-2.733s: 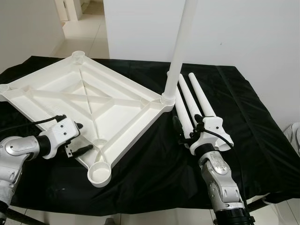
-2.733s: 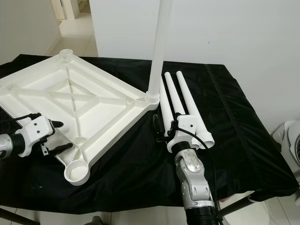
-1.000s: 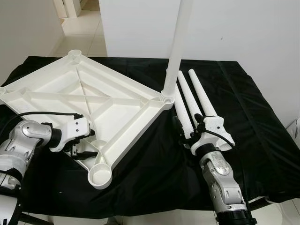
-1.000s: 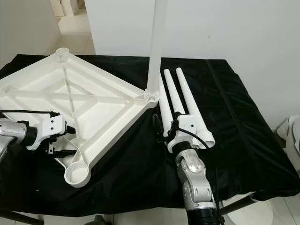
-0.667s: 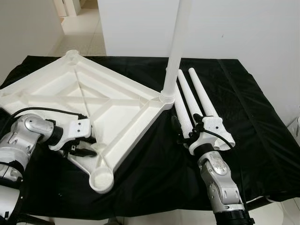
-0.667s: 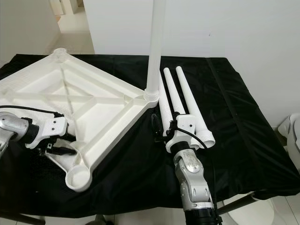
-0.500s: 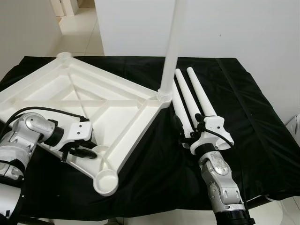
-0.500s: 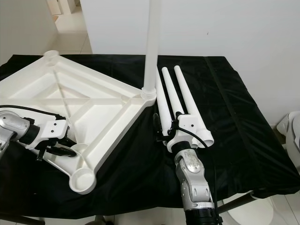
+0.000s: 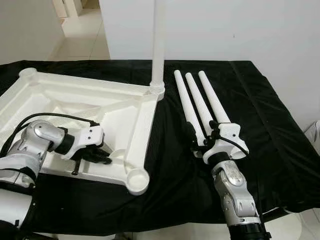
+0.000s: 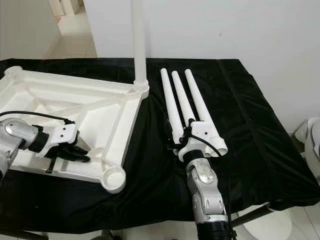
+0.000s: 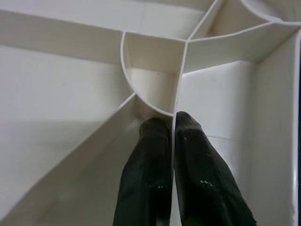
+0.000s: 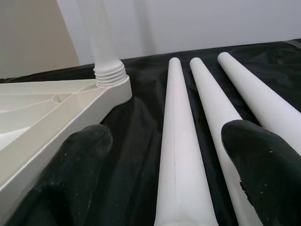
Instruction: Building children table
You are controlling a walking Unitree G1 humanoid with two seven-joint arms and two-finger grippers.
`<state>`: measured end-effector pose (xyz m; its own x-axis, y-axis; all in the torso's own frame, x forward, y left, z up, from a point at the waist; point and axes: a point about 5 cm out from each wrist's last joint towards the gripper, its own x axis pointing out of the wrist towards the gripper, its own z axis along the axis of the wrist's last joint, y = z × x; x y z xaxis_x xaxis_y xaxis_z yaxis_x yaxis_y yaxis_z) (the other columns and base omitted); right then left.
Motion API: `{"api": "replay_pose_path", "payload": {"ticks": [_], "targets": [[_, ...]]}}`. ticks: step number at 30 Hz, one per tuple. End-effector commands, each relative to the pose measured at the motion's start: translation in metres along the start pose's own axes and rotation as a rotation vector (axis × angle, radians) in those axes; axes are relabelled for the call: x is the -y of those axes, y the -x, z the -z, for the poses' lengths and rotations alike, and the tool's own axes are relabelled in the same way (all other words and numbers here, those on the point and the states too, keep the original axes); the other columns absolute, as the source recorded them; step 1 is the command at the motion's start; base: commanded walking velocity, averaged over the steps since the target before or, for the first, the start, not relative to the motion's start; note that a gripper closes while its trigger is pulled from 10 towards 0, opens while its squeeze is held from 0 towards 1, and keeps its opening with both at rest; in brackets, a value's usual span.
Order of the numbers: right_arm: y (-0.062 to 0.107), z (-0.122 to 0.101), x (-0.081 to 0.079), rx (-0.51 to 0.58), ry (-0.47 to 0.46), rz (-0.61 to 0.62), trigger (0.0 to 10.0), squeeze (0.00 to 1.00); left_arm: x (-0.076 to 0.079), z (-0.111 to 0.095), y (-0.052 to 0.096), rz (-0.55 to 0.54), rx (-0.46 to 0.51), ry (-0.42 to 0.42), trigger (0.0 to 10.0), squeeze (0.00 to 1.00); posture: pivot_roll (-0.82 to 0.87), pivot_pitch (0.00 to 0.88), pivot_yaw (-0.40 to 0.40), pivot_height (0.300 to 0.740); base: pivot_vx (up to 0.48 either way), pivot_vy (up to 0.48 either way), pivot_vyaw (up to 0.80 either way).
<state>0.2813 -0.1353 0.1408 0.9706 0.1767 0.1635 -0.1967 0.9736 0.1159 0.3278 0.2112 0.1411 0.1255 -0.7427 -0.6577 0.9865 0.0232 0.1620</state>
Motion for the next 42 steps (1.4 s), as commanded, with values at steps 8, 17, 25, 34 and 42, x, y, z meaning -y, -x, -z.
{"api": "replay_pose_path", "payload": {"ticks": [8, 17, 25, 34, 42], "targets": [[0.0, 0.0, -0.002, 0.004, -0.013, 0.018, 10.0, 0.0, -0.029, -0.021, -0.007, -0.431, 0.275, 0.128, 0.0, 0.0, 0.08, 0.054, 0.059, 0.74, 0.0, 0.0, 0.0], [0.002, 0.0, -0.005, 0.007, -0.021, 0.027, 10.0, 0.0, -0.037, -0.026, -0.011, -0.665, 0.37, 0.193, 0.0, 0.0, 0.08, 0.054, 0.063, 0.74, 0.0, 0.0, 0.0], [0.001, 0.0, -0.006, 0.005, -0.02, 0.02, 10.0, 0.0, -0.018, -0.018, -0.029, -0.616, 0.368, 0.211, 10.0, 0.0, 0.09, 0.057, 0.048, 0.74, 0.0, 0.0, 0.0], [-0.002, 0.001, -0.008, 0.0, -0.018, -0.003, 10.0, 0.0, -0.001, -0.027, -0.048, -0.52, 0.382, 0.202, 10.0, 1.0, 0.1, 0.049, 0.041, 0.74, 0.0, 0.0, 0.0], [-0.002, 0.001, -0.01, 0.005, -0.014, -0.01, 10.0, 0.0, 0.005, -0.041, -0.048, -0.516, 0.407, 0.177, 10.0, 0.0, 0.1, 0.037, 0.044, 0.74, 0.0, 0.0, 0.0]]}}
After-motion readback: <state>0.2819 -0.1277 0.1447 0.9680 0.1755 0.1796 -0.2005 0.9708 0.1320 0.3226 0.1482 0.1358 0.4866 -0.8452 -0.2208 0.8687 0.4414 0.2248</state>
